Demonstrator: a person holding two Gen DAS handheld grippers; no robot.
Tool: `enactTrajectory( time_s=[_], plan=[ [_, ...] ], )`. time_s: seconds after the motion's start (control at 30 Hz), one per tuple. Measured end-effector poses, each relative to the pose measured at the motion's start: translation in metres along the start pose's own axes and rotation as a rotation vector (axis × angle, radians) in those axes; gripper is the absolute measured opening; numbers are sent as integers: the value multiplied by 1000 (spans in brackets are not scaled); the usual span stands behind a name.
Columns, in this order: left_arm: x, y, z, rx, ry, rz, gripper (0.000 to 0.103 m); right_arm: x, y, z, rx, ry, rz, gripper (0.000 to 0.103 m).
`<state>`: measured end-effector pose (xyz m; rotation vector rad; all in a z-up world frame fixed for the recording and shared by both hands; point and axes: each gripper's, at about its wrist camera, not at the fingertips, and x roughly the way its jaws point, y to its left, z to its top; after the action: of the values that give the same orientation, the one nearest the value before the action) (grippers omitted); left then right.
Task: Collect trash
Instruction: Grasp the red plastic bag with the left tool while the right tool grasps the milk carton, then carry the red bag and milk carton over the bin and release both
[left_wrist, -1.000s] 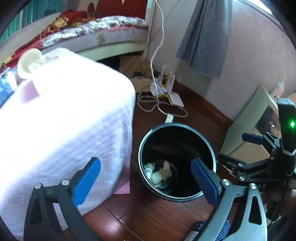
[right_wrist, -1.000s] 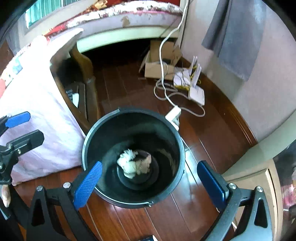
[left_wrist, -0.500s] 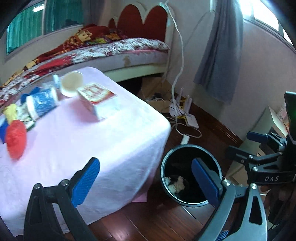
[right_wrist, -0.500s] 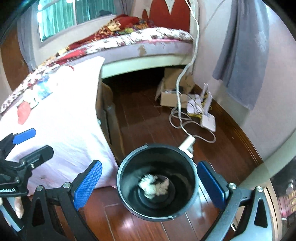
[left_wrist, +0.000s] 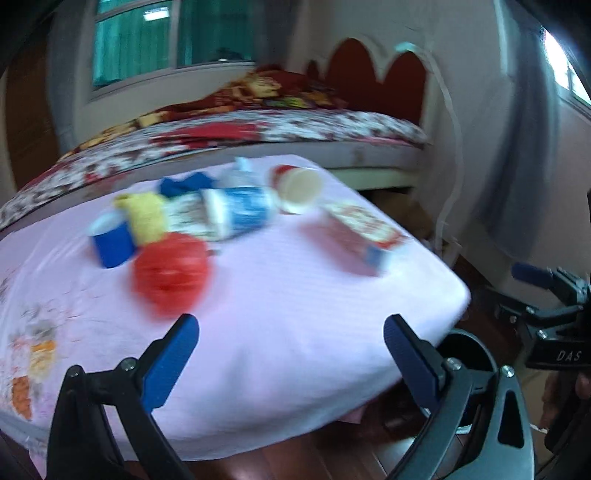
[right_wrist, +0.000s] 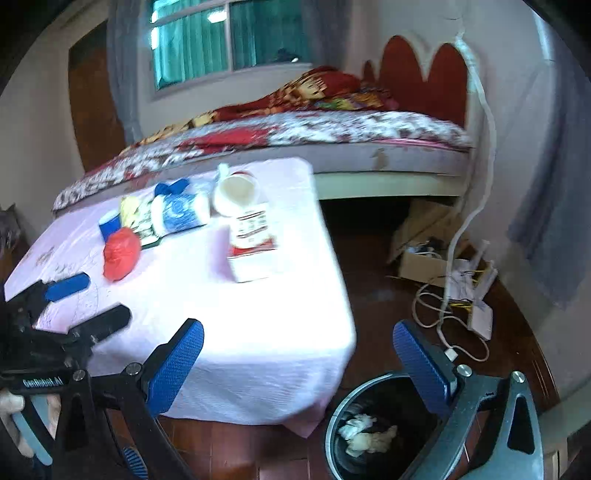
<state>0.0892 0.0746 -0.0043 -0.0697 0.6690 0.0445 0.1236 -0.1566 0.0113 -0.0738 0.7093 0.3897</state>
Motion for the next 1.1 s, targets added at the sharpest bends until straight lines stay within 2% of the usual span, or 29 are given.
enactTrajectory(
  time_s=[0.07,0.23,0.37,0.53,0.6,0.67,0.77,0.83,0.87,0.9,0.93,0.97,1.03,1.1],
  plan=[
    [3,24,2,-32,-6,35,101,14,10,6,-3,27,46,103],
    [24,68,7,-95,7,86,101,53,33,17,-83,87,32,103],
    [48,82,12,-107,32,127,101,77,34,28,-73,100,30,103],
    [65,88,15,-121,44,131,100,97,37,42,-58,91,39,102],
    [73,87,16,-127,59,125,100,107,39,45,-69,102,24,98],
    [79,86,17,-128,68,125,100,115,37,49,-64,113,22,90],
    [87,86,18,-127,82,138,100,125,33,52,-49,124,33,84],
    [92,88,18,-133,94,143,93,128,31,54,-40,129,53,79],
    [93,90,18,-139,99,137,90,130,31,55,-39,131,62,73],
    [94,92,16,-147,109,124,81,131,31,55,-41,133,68,69],
    [95,94,15,-151,116,108,69,132,32,55,-43,137,75,60],
    [95,94,14,-152,118,103,64,132,32,55,-44,139,81,54],
    [88,98,11,-160,99,80,50,130,33,55,-46,131,91,54],
    [79,98,8,-153,81,76,47,124,34,53,-50,122,99,54]
  ],
)
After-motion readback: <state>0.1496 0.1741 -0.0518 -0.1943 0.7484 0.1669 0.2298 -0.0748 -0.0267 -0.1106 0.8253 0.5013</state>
